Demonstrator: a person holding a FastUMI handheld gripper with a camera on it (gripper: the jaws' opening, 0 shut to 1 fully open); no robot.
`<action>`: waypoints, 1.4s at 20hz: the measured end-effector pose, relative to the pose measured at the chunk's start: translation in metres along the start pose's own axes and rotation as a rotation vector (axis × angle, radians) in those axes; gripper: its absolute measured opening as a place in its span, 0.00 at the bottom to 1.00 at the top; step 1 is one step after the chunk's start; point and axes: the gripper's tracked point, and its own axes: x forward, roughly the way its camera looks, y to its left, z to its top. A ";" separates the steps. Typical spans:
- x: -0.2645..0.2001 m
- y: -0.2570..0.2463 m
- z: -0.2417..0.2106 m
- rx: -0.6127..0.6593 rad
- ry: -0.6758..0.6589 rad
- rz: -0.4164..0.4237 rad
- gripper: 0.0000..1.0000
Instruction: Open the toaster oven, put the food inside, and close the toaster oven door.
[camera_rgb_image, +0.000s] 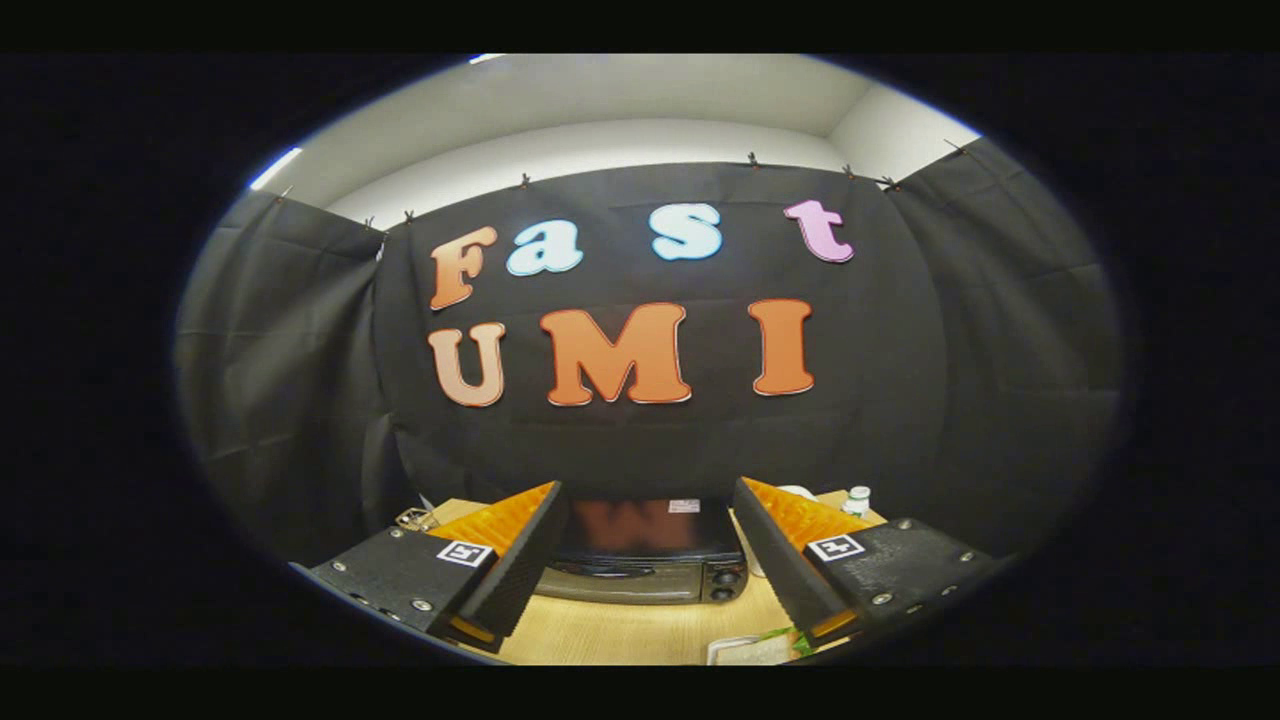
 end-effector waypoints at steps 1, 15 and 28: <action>0.000 0.002 0.000 0.004 -0.003 0.000 0.98; 0.099 0.083 -0.096 -0.114 0.081 0.038 0.99; 0.151 0.076 -0.236 -0.112 0.323 -0.011 1.00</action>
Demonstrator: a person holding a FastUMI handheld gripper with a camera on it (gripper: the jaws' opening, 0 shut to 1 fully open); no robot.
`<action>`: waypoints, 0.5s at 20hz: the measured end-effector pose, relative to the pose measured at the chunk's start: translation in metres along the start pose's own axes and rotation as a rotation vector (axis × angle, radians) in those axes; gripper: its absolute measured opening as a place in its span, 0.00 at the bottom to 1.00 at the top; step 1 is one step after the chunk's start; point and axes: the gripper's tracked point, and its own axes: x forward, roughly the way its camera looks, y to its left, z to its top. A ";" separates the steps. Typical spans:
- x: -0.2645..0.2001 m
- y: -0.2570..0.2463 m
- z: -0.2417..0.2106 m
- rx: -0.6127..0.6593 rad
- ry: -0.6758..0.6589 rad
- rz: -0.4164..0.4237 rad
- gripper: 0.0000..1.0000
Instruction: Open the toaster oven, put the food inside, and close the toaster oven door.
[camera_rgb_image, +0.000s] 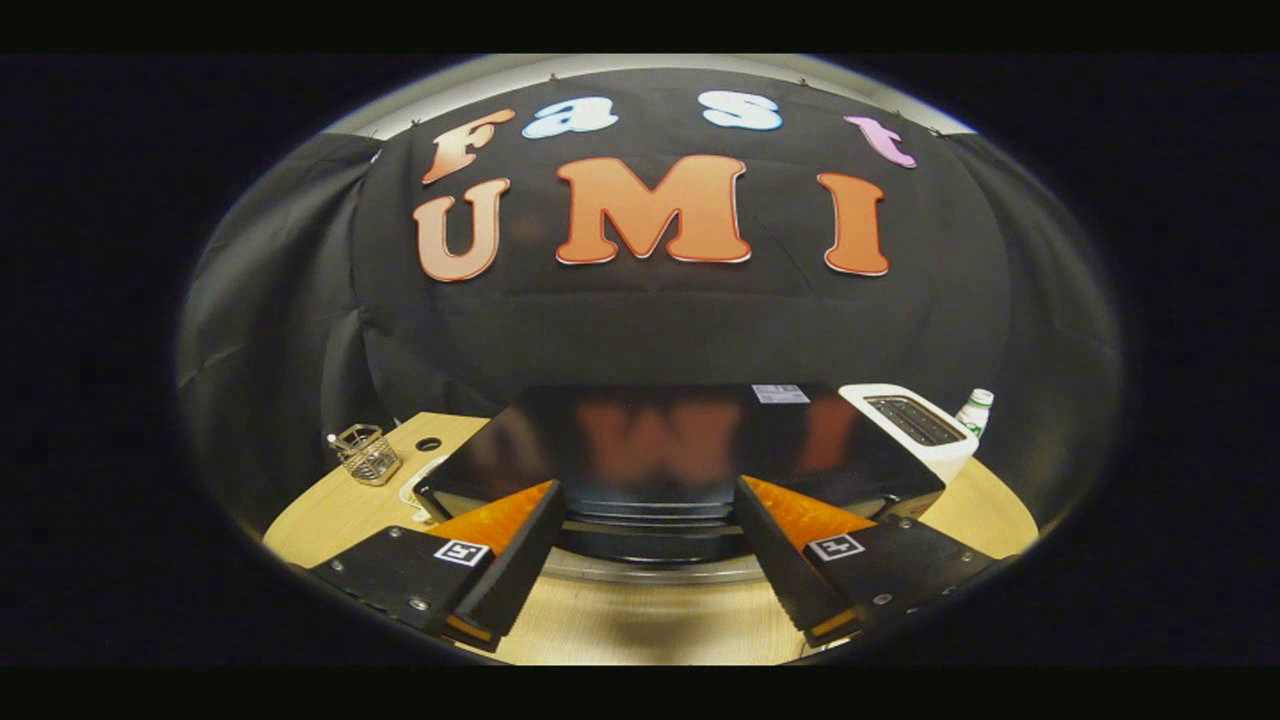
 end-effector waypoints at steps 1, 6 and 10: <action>-0.003 0.002 -0.003 0.006 0.010 0.005 1.00; -0.021 0.003 -0.012 0.012 0.060 0.019 1.00; -0.055 0.006 -0.031 -0.016 0.098 0.022 1.00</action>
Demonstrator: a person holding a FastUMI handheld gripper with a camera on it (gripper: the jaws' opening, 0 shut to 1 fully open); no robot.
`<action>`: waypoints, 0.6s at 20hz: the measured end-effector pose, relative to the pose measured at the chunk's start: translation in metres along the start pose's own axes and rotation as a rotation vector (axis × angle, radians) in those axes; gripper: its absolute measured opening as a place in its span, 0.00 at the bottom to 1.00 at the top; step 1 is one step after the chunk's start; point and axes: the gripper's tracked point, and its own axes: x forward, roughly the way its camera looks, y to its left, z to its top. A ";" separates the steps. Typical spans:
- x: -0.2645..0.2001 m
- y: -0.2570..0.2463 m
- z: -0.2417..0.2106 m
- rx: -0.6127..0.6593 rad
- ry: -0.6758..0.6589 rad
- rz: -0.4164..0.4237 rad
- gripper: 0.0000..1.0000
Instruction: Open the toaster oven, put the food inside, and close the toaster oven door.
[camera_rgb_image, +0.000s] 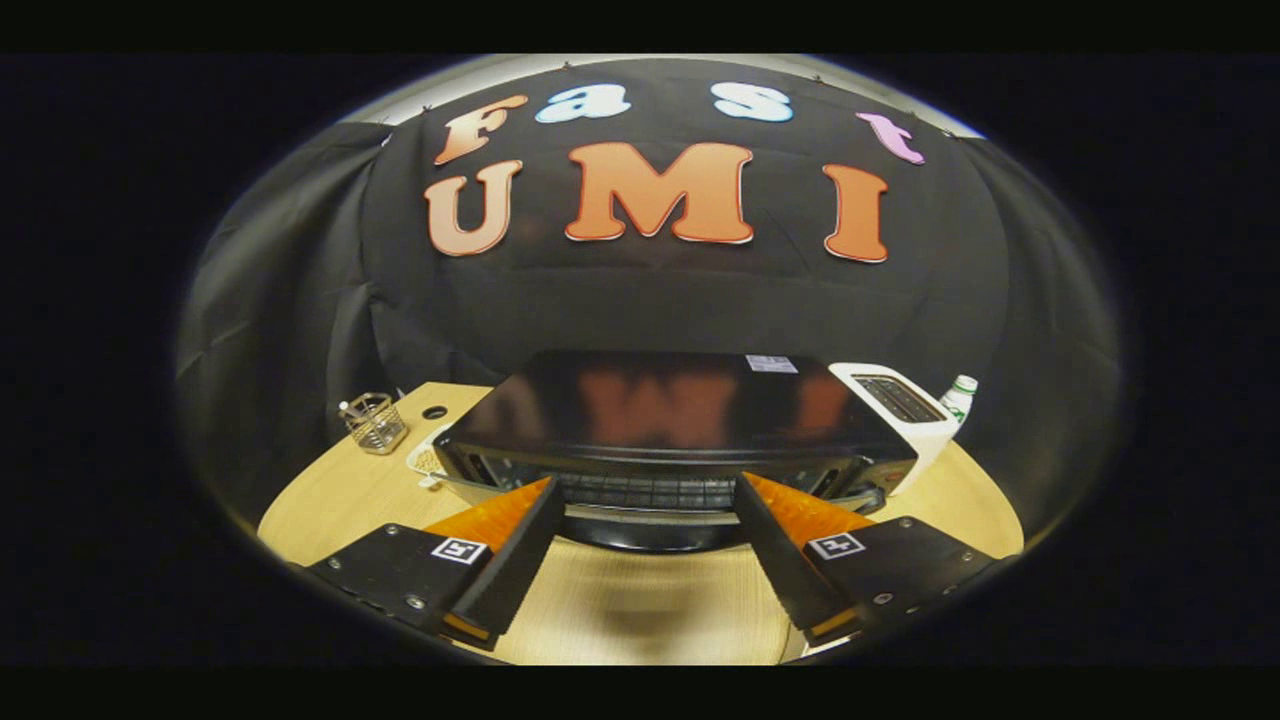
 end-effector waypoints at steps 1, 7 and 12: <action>-0.008 0.002 -0.010 -0.006 0.008 0.006 1.00; -0.047 0.008 -0.084 -0.021 0.106 0.040 1.00; -0.047 0.014 -0.135 0.037 0.186 0.046 1.00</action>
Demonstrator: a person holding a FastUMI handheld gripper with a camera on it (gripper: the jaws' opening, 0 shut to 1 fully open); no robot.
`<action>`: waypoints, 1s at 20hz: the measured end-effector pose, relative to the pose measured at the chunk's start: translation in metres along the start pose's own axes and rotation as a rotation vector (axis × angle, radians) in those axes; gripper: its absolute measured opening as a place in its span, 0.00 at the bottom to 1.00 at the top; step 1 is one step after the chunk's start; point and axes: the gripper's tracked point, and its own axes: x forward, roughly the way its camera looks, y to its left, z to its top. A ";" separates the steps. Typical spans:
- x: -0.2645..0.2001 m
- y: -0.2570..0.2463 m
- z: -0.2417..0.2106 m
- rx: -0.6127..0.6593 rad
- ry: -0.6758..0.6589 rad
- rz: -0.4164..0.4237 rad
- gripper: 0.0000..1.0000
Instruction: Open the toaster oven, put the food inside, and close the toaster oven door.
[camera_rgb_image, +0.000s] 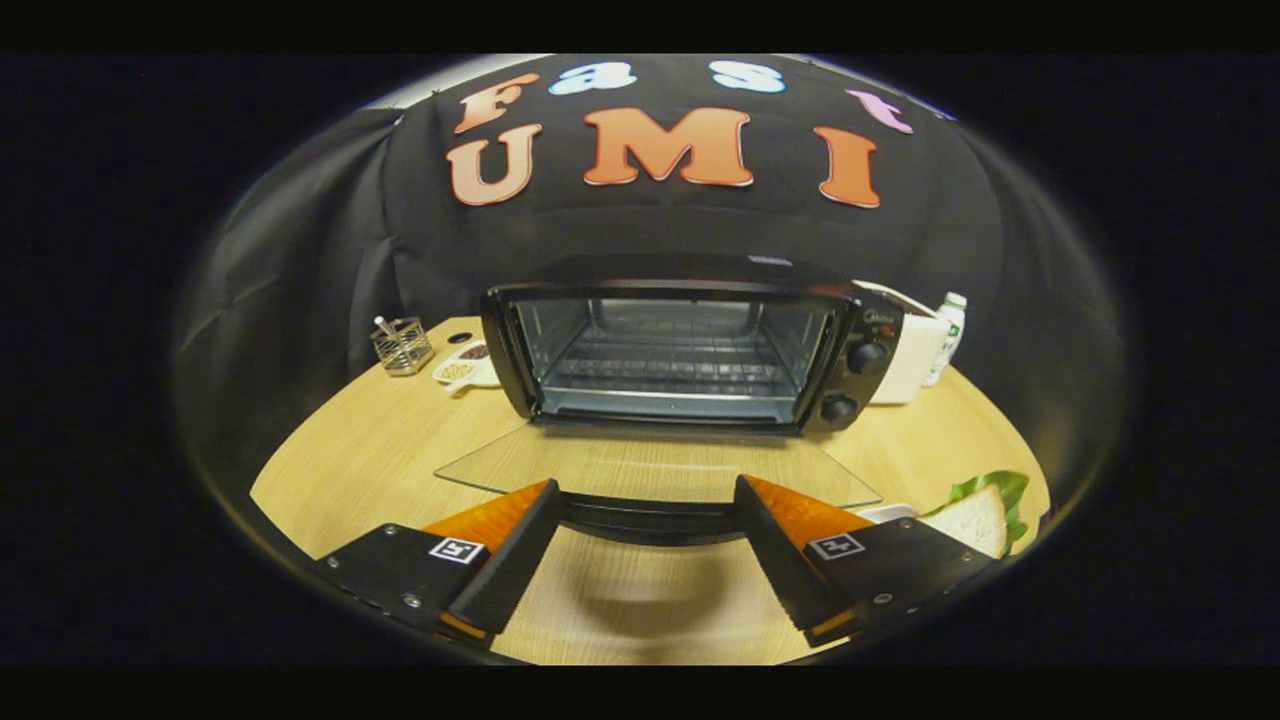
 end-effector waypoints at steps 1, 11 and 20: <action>0.002 0.000 -0.009 0.011 0.025 0.003 1.00; 0.008 -0.008 -0.024 0.079 0.099 0.067 1.00; -0.061 -0.100 0.046 0.246 0.075 0.125 0.99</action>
